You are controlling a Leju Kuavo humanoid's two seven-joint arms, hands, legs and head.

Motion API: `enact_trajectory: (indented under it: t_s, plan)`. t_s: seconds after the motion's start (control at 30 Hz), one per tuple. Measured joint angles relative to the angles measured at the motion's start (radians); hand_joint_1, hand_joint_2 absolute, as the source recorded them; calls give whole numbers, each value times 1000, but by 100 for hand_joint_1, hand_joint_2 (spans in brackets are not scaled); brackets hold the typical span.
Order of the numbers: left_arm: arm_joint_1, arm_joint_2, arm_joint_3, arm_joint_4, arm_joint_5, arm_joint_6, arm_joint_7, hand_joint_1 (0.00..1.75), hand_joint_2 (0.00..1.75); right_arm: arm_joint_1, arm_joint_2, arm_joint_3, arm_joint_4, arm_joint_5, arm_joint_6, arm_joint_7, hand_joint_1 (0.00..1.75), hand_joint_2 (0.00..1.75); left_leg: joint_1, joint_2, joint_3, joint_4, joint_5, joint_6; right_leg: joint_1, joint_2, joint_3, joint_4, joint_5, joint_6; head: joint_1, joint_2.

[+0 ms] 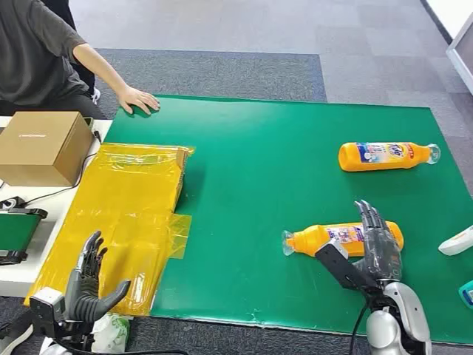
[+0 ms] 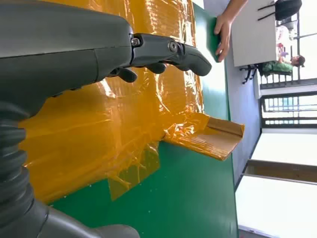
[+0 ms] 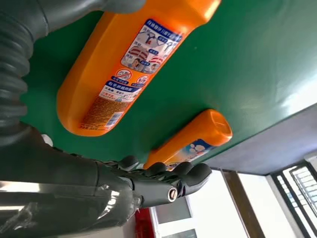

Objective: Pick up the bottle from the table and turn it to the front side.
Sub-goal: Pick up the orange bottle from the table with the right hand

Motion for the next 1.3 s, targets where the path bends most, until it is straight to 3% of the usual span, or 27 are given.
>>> enact_trajectory:
  t_s: [0.3, 0.5, 0.53, 0.63, 0.67, 0.83, 1.03, 1.3]
  plan:
    - [-28, 21, -18, 44, 22, 22, -1, 0, 175, -90, -79, 3, 144, 61, 71, 54, 0, 175, 0, 0, 0, 0, 0, 0, 0, 0, 0, 0, 0, 0, 0, 0]
    - [-50, 63, -65, 84, 84, 67, -1, 0, 175, -231, -189, 51, 375, 100, 179, 74, 0, 175, 0, 0, 0, 0, 1, 1, 0, 0, 0, 0, 1, 0, 0, 0]
    - [-54, 71, -74, 91, 93, 73, -1, 0, 175, -259, -210, 62, 414, 100, 197, 72, 11, 175, 0, 0, 0, 0, 1, 1, 0, 0, 1, 0, 1, 0, 0, 0]
    - [-58, 93, -97, 108, 115, 85, -1, 0, 175, -333, -267, 96, 518, 100, 249, 67, 142, 175, 0, -1, 1, 1, 2, 2, 0, 0, 2, 0, 1, 1, 0, 0]
    - [-59, 99, -103, 113, 120, 87, -1, 0, 175, -352, -283, 106, 544, 98, 264, 63, 175, 175, 0, -1, 2, 1, 2, 2, 0, 0, 2, 0, 2, 1, 0, 0]
    - [-62, 122, -122, 130, 135, 95, -1, 0, 175, -403, -340, 148, 621, 79, 289, 32, 175, 175, 0, -1, 4, 1, 1, 2, 0, 0, 5, -1, 2, 2, 0, 0]
    - [-61, 134, -132, 137, 139, 98, -1, 0, 175, -413, -365, 169, 644, 54, 278, 18, 175, 175, 0, -1, 7, 1, 1, 3, 0, 0, 8, -1, 2, 3, 0, 0]
    - [-53, 137, -135, 138, 157, 79, -2, 0, 175, -281, -352, 229, 461, -23, 202, 16, 175, 175, 0, 0, 7, 1, 1, 2, 1, 0, 9, -1, 2, 2, 0, 0]
